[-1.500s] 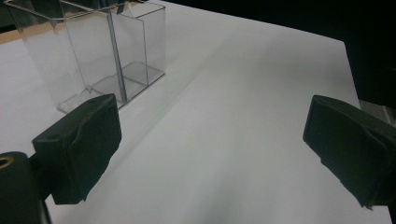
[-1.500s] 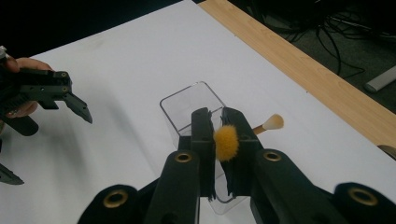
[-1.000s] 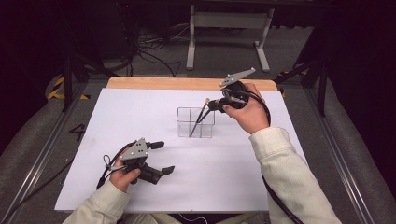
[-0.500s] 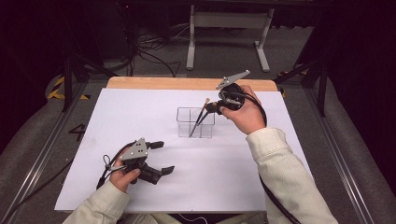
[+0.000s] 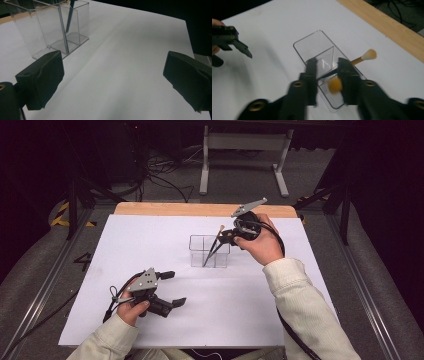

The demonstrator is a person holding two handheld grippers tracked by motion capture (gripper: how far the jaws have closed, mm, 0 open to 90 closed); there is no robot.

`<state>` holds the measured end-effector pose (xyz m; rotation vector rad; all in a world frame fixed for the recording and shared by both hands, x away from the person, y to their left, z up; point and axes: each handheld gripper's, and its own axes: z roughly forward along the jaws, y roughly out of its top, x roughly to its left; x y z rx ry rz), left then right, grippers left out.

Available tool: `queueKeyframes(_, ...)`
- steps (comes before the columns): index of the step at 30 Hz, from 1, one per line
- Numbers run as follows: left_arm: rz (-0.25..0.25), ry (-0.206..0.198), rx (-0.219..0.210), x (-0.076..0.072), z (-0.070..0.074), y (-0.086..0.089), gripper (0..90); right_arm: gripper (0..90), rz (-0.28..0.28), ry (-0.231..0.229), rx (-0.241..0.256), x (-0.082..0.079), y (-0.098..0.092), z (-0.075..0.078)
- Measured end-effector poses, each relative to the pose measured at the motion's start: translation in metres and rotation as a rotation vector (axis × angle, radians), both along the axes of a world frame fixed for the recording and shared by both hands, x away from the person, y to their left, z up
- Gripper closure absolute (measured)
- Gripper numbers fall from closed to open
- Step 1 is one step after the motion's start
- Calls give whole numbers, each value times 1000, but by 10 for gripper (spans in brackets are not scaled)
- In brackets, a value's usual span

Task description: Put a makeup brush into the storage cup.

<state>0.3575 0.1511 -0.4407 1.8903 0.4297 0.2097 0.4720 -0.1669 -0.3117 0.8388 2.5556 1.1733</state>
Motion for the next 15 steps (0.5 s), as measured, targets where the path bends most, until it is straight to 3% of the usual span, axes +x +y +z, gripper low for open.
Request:
queueKeyframes(2, 0, 5, 1, 0, 0, 0, 41, 537, -2, -13, 18, -1, -2, 0)
queueKeyframes(5, 0, 6, -4, 1, 0, 0, 41, 389, -19, -57, 75, -7, -14, 3)
queueKeyframes(9, 4, 6, -6, 2, 0, 0, 41, 338, -33, -100, 132, -19, -32, 9)
queueKeyframes(15, 13, 4, -9, 3, 1, 3, 41, 304, -34, -140, 161, -37, -48, 8)
